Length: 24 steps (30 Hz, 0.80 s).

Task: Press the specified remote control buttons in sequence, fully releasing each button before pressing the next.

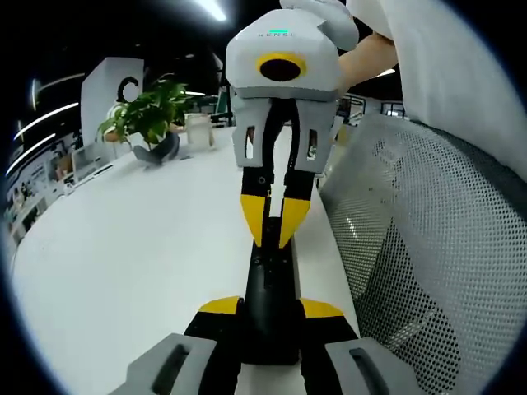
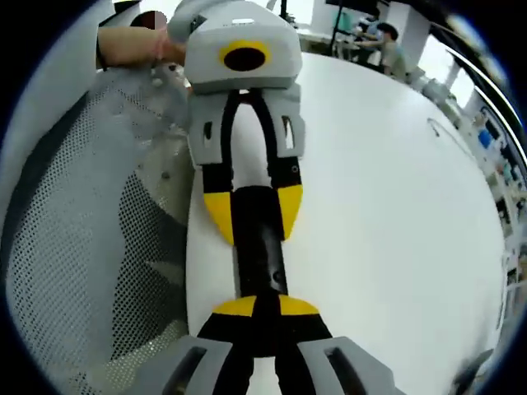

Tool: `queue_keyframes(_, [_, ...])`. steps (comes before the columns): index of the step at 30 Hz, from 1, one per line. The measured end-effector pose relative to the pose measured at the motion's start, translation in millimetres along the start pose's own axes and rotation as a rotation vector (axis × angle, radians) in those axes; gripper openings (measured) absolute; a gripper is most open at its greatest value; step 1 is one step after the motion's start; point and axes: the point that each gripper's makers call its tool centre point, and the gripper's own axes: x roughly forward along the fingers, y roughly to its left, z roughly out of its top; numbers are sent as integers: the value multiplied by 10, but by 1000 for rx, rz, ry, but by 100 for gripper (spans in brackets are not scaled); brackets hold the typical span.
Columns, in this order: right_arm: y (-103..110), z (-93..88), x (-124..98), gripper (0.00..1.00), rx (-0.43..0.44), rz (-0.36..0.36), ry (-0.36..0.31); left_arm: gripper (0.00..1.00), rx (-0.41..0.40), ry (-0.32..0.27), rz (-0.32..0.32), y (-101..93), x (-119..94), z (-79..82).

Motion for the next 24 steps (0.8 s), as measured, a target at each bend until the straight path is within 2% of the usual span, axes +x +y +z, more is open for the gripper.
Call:
queue_keyframes(3, [-7, -8, 0, 4, -35, 5, 6, 25, 0, 0, 0, 1, 0, 0])
queue_keyframes(6, [-19, -13, -11, 4, -30, 20, -11, 25, 2, 1, -1, 2, -1, 0])
queue_keyframes(12, [-7, 2, -28, 4, -65, 7, -126, 25, -1, -2, 2, 7, 1, 2])
queue_keyframes(14, [-1, -5, -30, 4, -61, 1, -141, 25, -1, -2, 2, 9, 1, 2])
queue_keyframes(17, [11, 32, -19, 2, -111, -13, -145, 25, -1, 0, 2, 9, 1, 2])
queue_keyframes(20, [-11, 86, 1, 0, -92, -14, -156, 25, 0, -1, 2, 9, 2, 3])
queue_keyframes(21, [-23, 135, 16, 0, -111, -18, -168, 25, 0, -1, 1, 8, 2, 4])
queue_keyframes(22, [-9, 127, 2, 0, -126, -7, -131, 25, 1, -1, 1, 8, 1, 3])
queue_keyframes(24, [-5, 137, -9, 0, -119, -9, -124, 25, -1, -1, 1, 9, 2, 3])
